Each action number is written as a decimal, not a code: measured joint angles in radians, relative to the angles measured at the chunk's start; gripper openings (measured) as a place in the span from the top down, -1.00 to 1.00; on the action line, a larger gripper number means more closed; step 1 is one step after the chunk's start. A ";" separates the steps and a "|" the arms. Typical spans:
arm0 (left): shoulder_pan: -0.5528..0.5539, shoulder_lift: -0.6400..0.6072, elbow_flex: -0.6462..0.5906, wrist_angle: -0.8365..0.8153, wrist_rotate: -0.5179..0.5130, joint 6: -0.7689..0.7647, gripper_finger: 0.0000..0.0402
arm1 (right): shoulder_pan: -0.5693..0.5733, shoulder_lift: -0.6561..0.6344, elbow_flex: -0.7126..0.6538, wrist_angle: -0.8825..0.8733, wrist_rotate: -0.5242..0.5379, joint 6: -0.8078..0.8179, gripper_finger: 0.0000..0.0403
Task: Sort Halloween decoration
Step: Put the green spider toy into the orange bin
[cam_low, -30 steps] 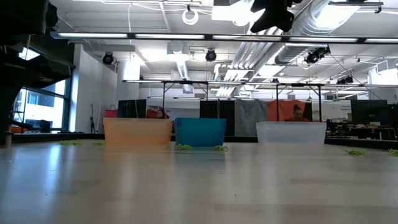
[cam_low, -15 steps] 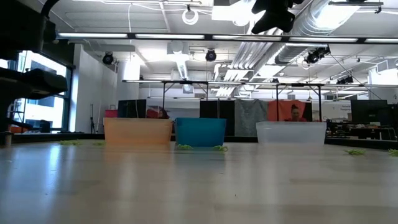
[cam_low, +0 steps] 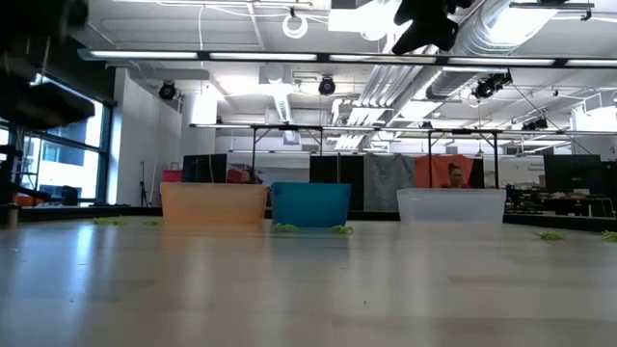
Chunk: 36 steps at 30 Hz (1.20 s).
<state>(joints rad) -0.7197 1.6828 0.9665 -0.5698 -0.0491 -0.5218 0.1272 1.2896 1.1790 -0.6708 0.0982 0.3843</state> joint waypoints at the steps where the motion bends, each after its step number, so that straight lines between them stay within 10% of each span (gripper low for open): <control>1: 0.005 -0.031 0.015 -0.018 0.002 0.001 0.92 | 0.000 0.000 0.000 0.000 0.000 0.000 -0.12; 6: 0.081 -0.232 0.096 -0.166 -0.058 0.014 0.98 | 0.000 0.000 0.000 0.000 0.029 -0.013 -0.12; 15: 0.321 -0.609 0.176 -0.074 -0.534 -0.091 0.99 | 0.000 0.000 0.000 0.148 0.100 -0.030 -0.12; 30: 0.579 -0.734 0.175 0.061 -0.396 0.387 0.99 | -0.003 0.000 0.000 0.412 0.268 -0.221 -0.12; 36: 0.749 -0.777 0.056 0.182 -0.265 0.479 1.00 | -0.011 0.000 0.000 0.412 0.518 -0.140 -0.12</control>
<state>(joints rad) 0.0297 0.9056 1.0227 -0.3875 -0.3144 -0.0425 0.1167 1.2896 1.1793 -0.2592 0.6165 0.2444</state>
